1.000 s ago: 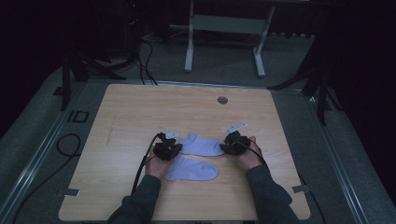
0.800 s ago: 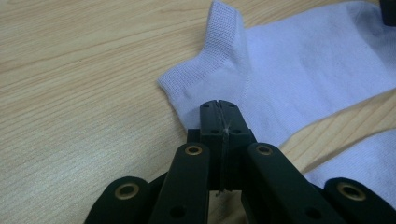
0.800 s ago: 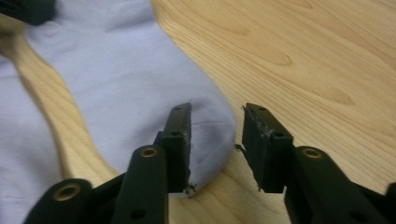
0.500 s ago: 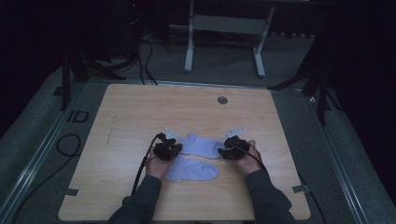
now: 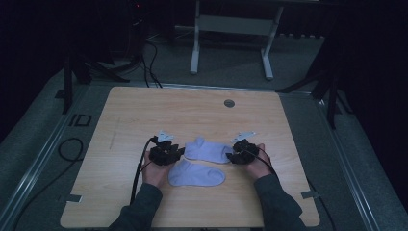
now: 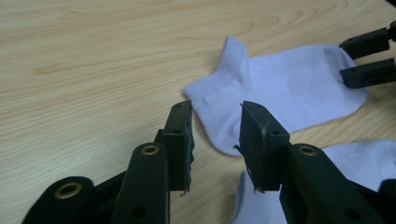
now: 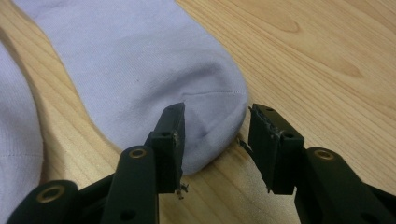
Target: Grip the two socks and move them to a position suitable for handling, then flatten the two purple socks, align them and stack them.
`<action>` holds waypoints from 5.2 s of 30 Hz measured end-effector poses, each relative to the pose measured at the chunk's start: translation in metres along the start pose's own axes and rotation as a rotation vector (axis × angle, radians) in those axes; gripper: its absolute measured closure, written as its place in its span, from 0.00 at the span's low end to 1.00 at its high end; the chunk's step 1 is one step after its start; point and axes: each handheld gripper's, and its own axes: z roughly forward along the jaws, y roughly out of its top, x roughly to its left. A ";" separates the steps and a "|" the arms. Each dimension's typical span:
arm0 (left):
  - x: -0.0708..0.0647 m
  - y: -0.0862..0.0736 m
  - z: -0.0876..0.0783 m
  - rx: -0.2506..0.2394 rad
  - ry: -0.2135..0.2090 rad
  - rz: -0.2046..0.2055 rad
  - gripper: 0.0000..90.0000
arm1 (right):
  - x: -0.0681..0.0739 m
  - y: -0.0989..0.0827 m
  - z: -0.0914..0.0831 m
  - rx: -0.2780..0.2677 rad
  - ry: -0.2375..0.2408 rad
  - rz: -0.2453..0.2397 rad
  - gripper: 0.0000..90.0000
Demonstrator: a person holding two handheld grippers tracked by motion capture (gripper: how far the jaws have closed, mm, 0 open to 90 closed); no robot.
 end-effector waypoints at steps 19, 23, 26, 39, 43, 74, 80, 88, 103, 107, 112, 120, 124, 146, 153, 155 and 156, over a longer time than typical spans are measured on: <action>0.012 -0.024 -0.043 0.003 0.080 0.012 0.66 | -0.009 -0.007 -0.003 -0.004 0.042 0.058 0.60; 0.016 -0.032 -0.048 0.006 0.082 -0.002 0.68 | -0.011 -0.012 -0.006 -0.005 0.041 0.066 0.59; 0.017 -0.036 -0.052 0.009 0.080 -0.005 0.68 | -0.010 -0.013 -0.008 0.005 0.043 0.065 0.61; 0.017 -0.045 -0.057 -0.010 0.061 -0.017 0.71 | 0.000 0.013 -0.031 -0.066 0.025 0.049 0.57; 0.019 -0.047 -0.057 -0.014 0.061 -0.036 0.71 | 0.015 0.029 -0.020 -0.048 0.046 -0.001 0.57; 0.023 -0.048 -0.053 0.009 0.095 -0.033 0.70 | 0.041 0.056 0.040 -0.019 0.134 -0.031 0.74; 0.023 -0.048 -0.051 0.021 0.108 -0.027 0.70 | 0.036 0.053 0.038 -0.021 0.116 0.017 0.95; 0.024 -0.049 -0.052 0.023 0.106 -0.026 0.71 | 0.031 0.045 0.028 -0.041 0.128 0.079 0.96; 0.020 -0.050 -0.054 0.031 0.110 0.000 0.71 | 0.035 0.039 -0.033 -0.152 0.114 0.014 0.96; 0.016 -0.050 -0.053 0.032 0.101 0.012 0.71 | 0.037 0.039 -0.048 -0.192 0.125 0.009 0.96; 0.009 -0.052 -0.051 0.038 0.064 0.028 0.73 | 0.043 0.041 -0.064 -0.217 0.124 -0.025 0.96; -0.002 -0.055 -0.050 0.051 0.039 0.053 0.85 | 0.065 0.045 -0.073 -0.233 0.166 -0.082 0.95; -0.007 -0.056 -0.051 0.048 0.057 0.090 0.95 | 0.076 0.048 -0.065 -0.216 0.185 -0.108 0.95; -0.008 -0.057 -0.052 0.039 0.036 0.069 0.99 | 0.127 0.055 -0.011 -0.091 0.284 -0.167 0.93; -0.007 -0.058 -0.050 0.051 0.041 0.065 0.99 | 0.134 0.053 -0.004 -0.074 0.305 -0.168 0.93; -0.006 -0.058 -0.048 0.076 0.047 0.057 0.99 | 0.134 0.053 -0.003 -0.070 0.305 -0.167 0.93; -0.006 -0.058 -0.048 0.076 0.047 0.057 0.99 | 0.134 0.053 -0.003 -0.070 0.305 -0.167 0.93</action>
